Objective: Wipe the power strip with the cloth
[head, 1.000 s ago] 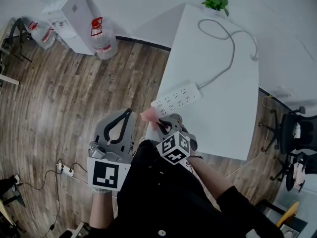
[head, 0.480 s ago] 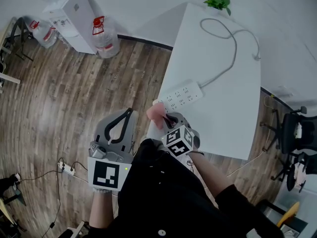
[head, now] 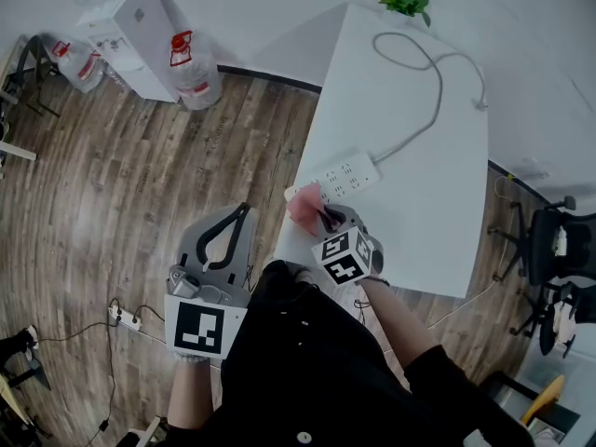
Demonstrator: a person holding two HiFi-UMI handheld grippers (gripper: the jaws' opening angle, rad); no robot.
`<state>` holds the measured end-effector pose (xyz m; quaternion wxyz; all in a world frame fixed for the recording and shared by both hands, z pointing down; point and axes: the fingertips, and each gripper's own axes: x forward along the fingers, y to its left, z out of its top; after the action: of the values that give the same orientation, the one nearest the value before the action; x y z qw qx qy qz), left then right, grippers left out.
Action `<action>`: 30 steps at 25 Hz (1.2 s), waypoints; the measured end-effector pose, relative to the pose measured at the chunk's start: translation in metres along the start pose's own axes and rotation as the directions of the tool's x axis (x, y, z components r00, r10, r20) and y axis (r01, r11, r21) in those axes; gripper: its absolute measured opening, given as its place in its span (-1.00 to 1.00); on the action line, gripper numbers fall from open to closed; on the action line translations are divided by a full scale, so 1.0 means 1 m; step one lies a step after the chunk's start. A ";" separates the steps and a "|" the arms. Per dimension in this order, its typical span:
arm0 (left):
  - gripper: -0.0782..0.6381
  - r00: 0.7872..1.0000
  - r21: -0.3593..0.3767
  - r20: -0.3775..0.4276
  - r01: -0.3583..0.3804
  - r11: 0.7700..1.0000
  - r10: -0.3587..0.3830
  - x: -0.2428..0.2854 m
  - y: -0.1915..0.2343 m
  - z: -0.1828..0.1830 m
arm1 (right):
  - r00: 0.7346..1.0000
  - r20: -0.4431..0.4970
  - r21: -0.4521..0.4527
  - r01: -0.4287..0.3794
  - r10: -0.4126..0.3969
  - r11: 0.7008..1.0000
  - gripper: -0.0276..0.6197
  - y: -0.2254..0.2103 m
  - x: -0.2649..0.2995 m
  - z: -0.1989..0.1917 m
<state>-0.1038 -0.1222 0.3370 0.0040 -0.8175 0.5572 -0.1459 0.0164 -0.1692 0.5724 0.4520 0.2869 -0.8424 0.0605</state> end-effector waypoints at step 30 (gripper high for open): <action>-0.74 1.000 -0.010 -0.017 -0.001 1.000 0.001 0.004 -0.001 -0.003 | 0.960 -0.114 0.096 0.267 -0.256 0.959 -0.76 -0.140 -0.010 -0.050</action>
<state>-0.1018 -0.1252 0.3416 -0.0051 -0.8159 0.5584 -0.1500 0.1319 -0.2625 0.5719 0.4813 0.4168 -0.7687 0.0609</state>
